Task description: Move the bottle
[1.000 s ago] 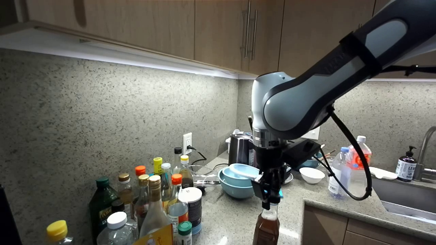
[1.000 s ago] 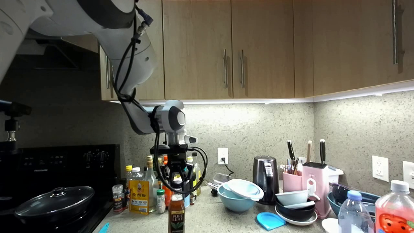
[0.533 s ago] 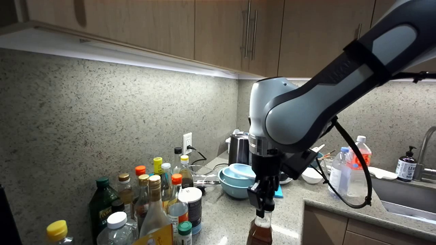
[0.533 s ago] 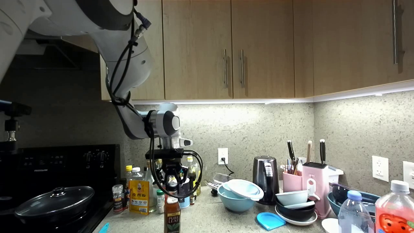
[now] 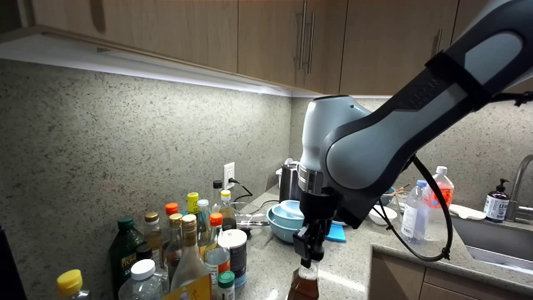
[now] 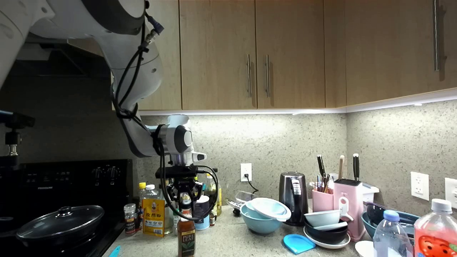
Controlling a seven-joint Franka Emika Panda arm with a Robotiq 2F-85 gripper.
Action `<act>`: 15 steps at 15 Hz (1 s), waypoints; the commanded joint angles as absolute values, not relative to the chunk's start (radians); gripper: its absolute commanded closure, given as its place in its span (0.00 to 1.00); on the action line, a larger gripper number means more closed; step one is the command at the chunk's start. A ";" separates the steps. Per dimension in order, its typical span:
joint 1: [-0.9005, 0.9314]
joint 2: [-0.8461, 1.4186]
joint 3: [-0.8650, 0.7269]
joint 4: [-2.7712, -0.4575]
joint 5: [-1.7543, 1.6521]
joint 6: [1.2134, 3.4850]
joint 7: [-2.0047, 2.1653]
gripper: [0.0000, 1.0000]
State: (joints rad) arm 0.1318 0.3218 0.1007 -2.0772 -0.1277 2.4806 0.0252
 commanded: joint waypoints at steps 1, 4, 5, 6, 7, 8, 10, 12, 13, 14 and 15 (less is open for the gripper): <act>0.135 0.214 0.116 -2.165 -0.115 2.542 -0.011 0.79; 0.143 0.148 0.123 -2.200 -0.114 2.490 0.017 0.79; 0.147 0.125 0.122 -2.215 -0.124 2.488 0.029 0.79; 0.150 0.106 0.123 -2.228 -0.128 2.483 0.033 0.79; 0.154 0.088 0.121 -2.240 -0.138 2.477 0.044 0.79; 0.157 0.072 0.121 -2.251 -0.148 2.469 0.052 0.79; 0.166 0.047 0.123 -2.266 -0.171 2.446 0.074 0.79; 0.171 0.032 0.127 -2.273 -0.189 2.426 0.090 0.79; 0.174 0.028 0.130 -2.278 -0.195 2.419 0.097 0.79; 0.179 0.028 0.133 -2.281 -0.213 2.414 0.109 0.79; 0.184 0.028 0.135 -2.284 -0.233 2.413 0.122 0.79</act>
